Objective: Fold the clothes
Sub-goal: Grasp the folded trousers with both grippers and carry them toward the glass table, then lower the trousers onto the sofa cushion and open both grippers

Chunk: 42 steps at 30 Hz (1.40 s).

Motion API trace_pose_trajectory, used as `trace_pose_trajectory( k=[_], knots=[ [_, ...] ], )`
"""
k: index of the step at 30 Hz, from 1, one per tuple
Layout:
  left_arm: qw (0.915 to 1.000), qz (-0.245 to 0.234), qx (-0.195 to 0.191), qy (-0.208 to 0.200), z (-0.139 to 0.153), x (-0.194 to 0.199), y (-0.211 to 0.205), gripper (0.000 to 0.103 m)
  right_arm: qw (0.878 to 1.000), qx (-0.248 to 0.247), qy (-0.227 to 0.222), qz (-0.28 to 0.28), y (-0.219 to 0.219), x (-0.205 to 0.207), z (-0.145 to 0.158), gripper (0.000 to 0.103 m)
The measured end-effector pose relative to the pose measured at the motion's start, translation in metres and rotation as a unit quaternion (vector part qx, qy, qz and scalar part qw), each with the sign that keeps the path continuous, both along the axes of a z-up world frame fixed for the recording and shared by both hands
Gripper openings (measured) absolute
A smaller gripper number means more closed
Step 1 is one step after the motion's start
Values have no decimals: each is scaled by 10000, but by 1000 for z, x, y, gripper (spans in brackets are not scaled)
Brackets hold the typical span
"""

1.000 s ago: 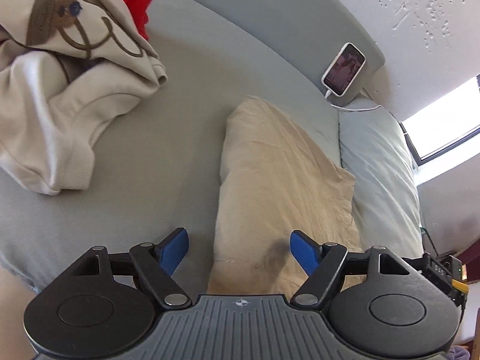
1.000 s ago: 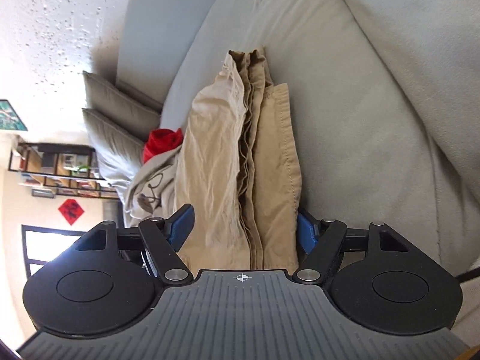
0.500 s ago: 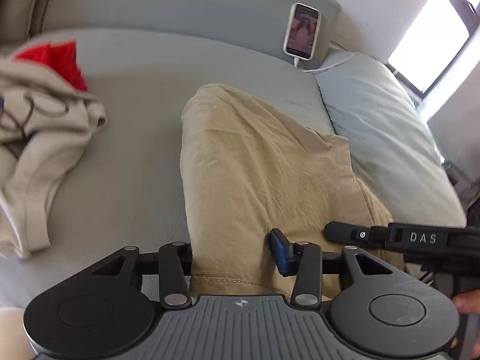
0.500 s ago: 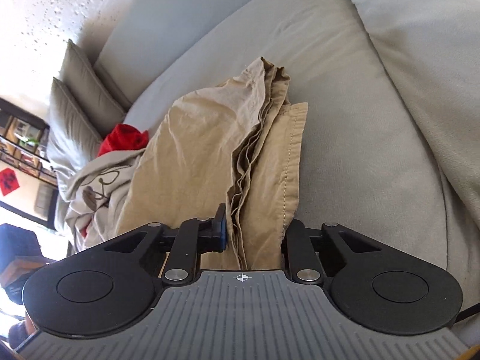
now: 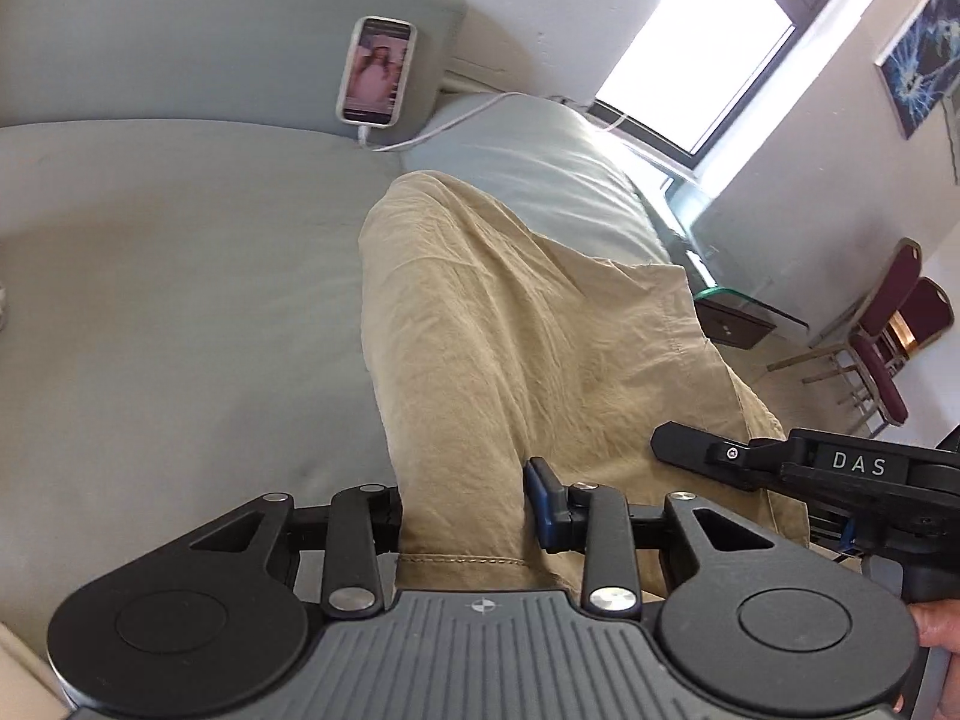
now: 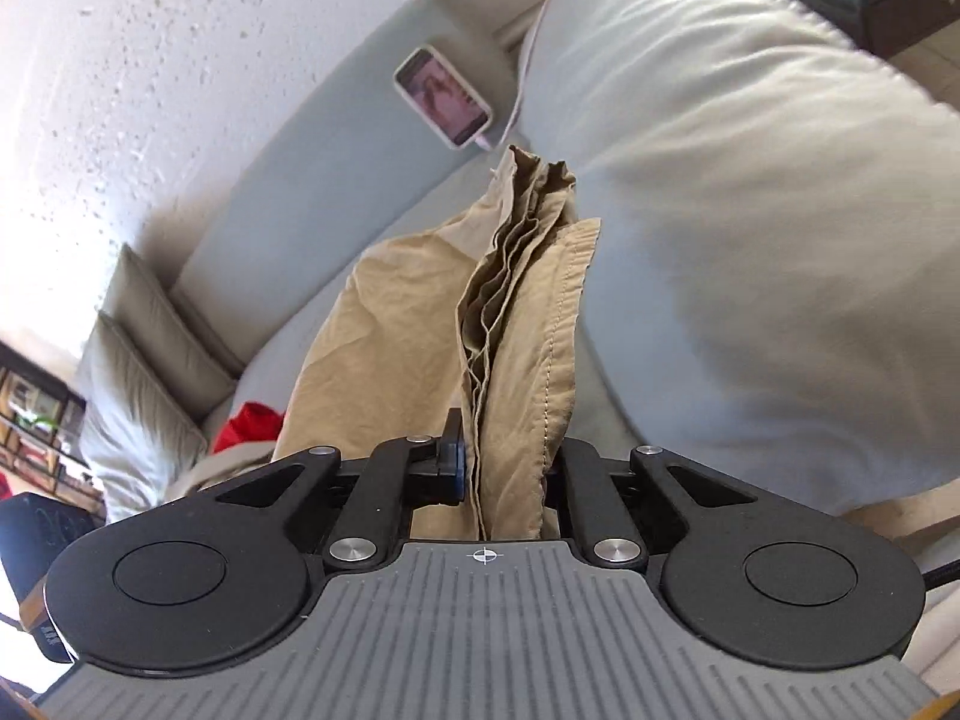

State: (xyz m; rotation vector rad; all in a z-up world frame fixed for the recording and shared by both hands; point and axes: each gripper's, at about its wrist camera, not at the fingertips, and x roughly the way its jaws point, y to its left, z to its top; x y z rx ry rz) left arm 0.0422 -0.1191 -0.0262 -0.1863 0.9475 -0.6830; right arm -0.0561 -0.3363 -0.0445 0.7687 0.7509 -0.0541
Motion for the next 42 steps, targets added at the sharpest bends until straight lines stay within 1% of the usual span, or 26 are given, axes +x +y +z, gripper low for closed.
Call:
trace_pose_trajectory(
  k=[4, 7, 12, 14, 15, 17, 18, 19, 20, 21, 22, 23, 24, 26, 27, 28, 30, 32, 34, 35, 36, 37, 38, 39, 40, 42],
  knots=[
    [9994, -324, -26, -93, 3, -3, -63, 32, 9986, -197, -71, -495, -54, -25, 11, 12],
    [9992, -375, -47, -126, 0, 3, -103, 32, 9963, -308, -106, -798, -93, -34, 15, 12],
    [9980, -234, -90, -582, -2, 15, -144, 32, 9932, -621, -222, -955, -143, -12, 18, 12],
    [9967, -160, -139, -782, -2, 21, -156, 32, 9917, -782, -334, -961, -152, 3, 23, 12],
    [9966, -150, -132, -800, -5, 25, -162, 32, 9908, -847, -384, -982, -156, 9, 24, 12],
    [9988, -160, -5, -458, -18, 38, -175, 33, 9893, -955, -391, -1031, -165, 20, 24, 12],
    [9996, -164, 101, -188, -28, 45, -182, 34, 9888, -997, -341, -1057, -170, 26, 21, 12],
    [9995, -169, 235, 132, -39, 53, -189, 35, 9892, -963, -174, -1095, -175, 33, 13, 12],
    [9986, -137, 350, 384, -51, 59, -194, 43, 9893, -921, 5, -1134, -181, 39, 4, 12],
    [9981, -113, 380, 472, -58, 63, -195, 54, 9890, -866, 267, -1171, -186, 47, -9, 13],
    [9982, -118, 354, 470, -62, 64, -193, 59, 9881, -830, 438, -1221, -191, 49, -21, 14],
    [9985, -164, 356, 392, -63, 64, -192, 65, 9869, -795, 599, -1273, -195, 51, -33, 15],
    [9987, -231, 383, 255, -60, 63, -190, 69, 9872, -724, 582, -1295, -198, 50, -38, 18],
    [9984, -303, 473, 39, -51, 58, -185, 71, 9892, -463, 427, -1324, -205, 43, -38, 25],
    [9983, -303, 498, -80, -45, 55, -180, 74, 9897, -375, 430, -1314, -206, 38, -34, 35],
    [9982, -278, 500, -205, -38, 50, -173, 75, 9896, -391, 431, -1314, -205, 32, -28, 45],
    [9980, -110, 365, -498, -26, 37, -153, 80, 9893, -461, 340, -1343, -203, 15, -13, 50],
    [9966, 51, 182, -805, -15, 23, -136, 81, 9879, -508, 35, -1464, -200, -4, 2, 54],
    [9939, 29, 35, -1098, -9, 8, -131, 69, 9842, -576, -325, -1640, -191, -28, 19, 57],
    [9925, -81, 35, -1222, -8, 1, -132, 49, 9829, -673, -472, -1646, -185, -37, 26, 57],
    [9912, -282, 47, -1293, -9, -6, -137, 26, 9833, -827, -535, -1530, -177, -38, 30, 56],
    [9896, -560, 69, -1320, -12, -12, -145, 17, 9834, -986, -589, -1401, -169, -38, 34, 49],
    [9873, -836, 91, -1346, -16, -18, -153, 15, 9847, -1159, -585, -1159, -162, -32, 36, 43],
    [9842, -1112, 113, -1371, -19, -24, -161, 14, 9855, -1304, -560, -927, -155, -26, 35, 33],
    [9804, -1387, 134, -1395, -22, -30, -169, 14, 9858, -1423, -471, -761, -148, -19, 33, 31],
    [9767, -1607, 303, -1391, -28, -35, -179, 14, 9831, -1715, -225, -605, -139, -10, 23, 30]
  ],
)
